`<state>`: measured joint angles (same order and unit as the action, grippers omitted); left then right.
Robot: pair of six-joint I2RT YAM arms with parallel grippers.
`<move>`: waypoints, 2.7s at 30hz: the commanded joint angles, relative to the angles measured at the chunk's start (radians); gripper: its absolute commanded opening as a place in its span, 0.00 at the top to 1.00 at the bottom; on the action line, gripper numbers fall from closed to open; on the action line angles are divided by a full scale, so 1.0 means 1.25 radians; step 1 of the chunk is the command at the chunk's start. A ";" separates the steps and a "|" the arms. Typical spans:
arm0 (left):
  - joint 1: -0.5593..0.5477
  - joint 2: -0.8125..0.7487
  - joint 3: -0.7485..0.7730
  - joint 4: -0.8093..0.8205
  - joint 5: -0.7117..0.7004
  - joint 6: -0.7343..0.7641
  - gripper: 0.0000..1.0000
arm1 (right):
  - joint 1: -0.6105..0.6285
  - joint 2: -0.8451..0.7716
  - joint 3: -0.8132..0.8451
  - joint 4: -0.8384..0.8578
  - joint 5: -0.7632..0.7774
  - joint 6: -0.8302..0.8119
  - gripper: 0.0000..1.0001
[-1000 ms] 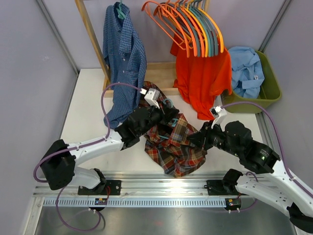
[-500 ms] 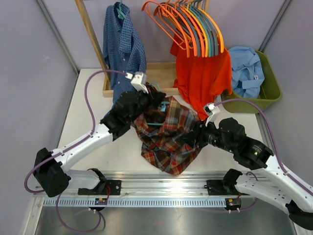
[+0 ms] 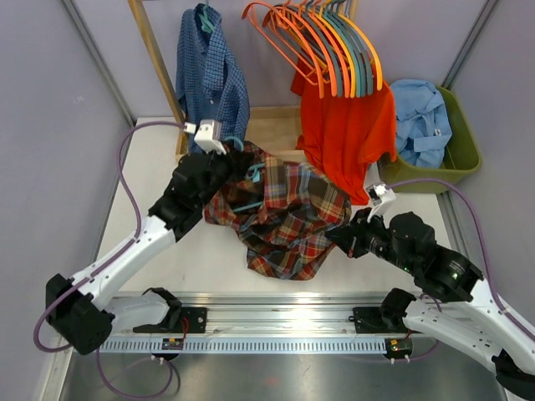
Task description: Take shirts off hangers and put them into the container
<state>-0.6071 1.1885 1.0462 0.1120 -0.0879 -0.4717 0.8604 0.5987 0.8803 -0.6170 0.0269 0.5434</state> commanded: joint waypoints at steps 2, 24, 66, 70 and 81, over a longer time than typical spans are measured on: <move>0.003 -0.152 -0.131 -0.084 -0.067 0.018 1.00 | 0.007 -0.069 0.042 -0.076 0.185 0.007 1.00; 0.003 -0.575 -0.378 -0.108 -0.040 -0.088 1.00 | 0.006 -0.049 -0.110 0.048 0.354 0.158 1.00; 0.082 -0.313 -0.322 -0.139 0.499 -0.028 1.00 | 0.117 0.087 0.216 -0.199 0.180 -0.035 0.02; 0.081 -0.220 -0.297 -0.125 0.497 -0.028 1.00 | 0.115 0.094 0.197 -0.085 -0.007 -0.040 0.08; 0.076 -0.141 -0.239 -0.075 0.494 -0.040 1.00 | 0.119 0.217 0.127 0.048 -0.149 0.003 0.17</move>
<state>-0.5095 1.0222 0.6865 -0.0540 0.5014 -0.5232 1.0004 0.8391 1.0496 -0.6334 -0.0952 0.5373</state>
